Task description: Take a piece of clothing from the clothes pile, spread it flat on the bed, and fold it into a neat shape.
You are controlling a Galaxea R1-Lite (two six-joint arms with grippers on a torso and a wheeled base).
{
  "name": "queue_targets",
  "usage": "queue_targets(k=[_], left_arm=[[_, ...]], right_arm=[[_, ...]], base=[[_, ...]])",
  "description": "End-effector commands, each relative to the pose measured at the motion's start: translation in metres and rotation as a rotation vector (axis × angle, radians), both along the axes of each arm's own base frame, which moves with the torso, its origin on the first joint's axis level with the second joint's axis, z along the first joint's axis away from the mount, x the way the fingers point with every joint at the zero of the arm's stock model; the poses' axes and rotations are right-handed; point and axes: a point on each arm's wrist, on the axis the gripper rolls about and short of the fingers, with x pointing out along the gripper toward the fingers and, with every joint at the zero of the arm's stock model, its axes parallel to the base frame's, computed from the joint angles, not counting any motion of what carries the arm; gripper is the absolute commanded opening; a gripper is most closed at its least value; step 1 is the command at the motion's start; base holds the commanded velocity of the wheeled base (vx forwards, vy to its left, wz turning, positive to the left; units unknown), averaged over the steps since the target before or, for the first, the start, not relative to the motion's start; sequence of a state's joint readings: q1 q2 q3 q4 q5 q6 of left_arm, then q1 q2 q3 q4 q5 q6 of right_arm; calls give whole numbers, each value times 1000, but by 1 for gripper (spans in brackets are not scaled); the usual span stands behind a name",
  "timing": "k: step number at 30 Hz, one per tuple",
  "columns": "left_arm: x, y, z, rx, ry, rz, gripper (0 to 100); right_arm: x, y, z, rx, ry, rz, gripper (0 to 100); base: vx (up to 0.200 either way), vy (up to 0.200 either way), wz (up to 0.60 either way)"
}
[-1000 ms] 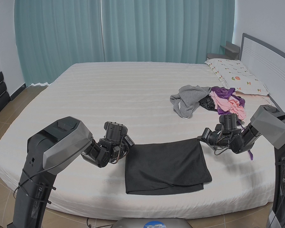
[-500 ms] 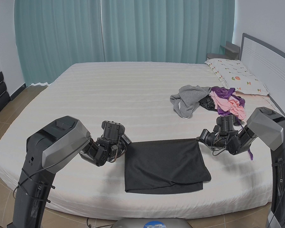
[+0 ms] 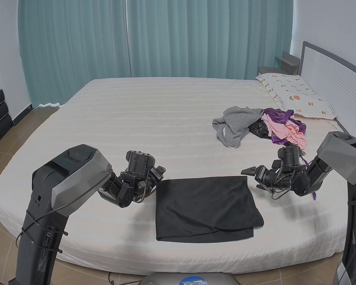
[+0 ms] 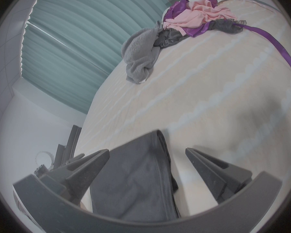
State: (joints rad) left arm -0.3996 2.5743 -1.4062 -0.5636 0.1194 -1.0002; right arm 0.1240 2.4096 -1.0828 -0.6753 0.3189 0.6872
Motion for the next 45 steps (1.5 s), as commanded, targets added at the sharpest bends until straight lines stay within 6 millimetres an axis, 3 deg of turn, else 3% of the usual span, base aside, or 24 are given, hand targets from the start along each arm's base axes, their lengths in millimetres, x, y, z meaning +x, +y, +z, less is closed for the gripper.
queue_targets(k=[1,6,10,15,26,27,45], left_arm=[[-1,9,12,-41,2,45,100],[-11,22,21,-49,24,56,100],[-15,25,19,-56,44,44,100],[-16,24,17,-53,51,40,100],[-16,24,17,-51,52,41,100],[-16,24,17,-51,52,41,100],[-17,24,16,-47,56,38,100]], right_arm=[[-48,-17,25,8,-10,106,100],[-98,-25,17,0,-28,248,100],[-123,-30,3,-52,-47,328,100],[-134,-29,-7,-80,-26,370,100],[-134,-19,-18,-92,-22,436,100],[-135,-18,-18,-92,-22,448,0],[-146,-42,-1,-87,-80,432,0]], base=[[0,0,0],[0,0,0],[0,0,0],[0,0,0],[0,0,0],[0,0,0],[0,0,0]])
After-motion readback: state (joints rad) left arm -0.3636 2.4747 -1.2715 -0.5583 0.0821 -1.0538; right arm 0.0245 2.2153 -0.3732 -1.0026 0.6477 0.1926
